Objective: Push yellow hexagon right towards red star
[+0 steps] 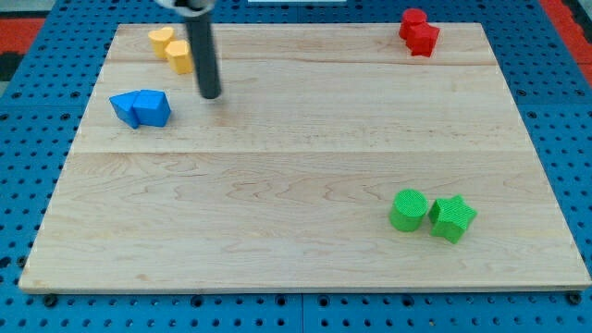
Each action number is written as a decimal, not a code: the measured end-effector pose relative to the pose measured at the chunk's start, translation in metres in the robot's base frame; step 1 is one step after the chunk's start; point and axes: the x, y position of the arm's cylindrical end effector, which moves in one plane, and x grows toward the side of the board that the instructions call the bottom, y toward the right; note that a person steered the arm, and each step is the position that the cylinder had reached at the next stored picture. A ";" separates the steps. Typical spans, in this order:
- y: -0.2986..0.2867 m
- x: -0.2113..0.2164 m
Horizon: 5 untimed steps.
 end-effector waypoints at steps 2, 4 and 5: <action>-0.065 -0.010; -0.065 -0.010; -0.065 -0.035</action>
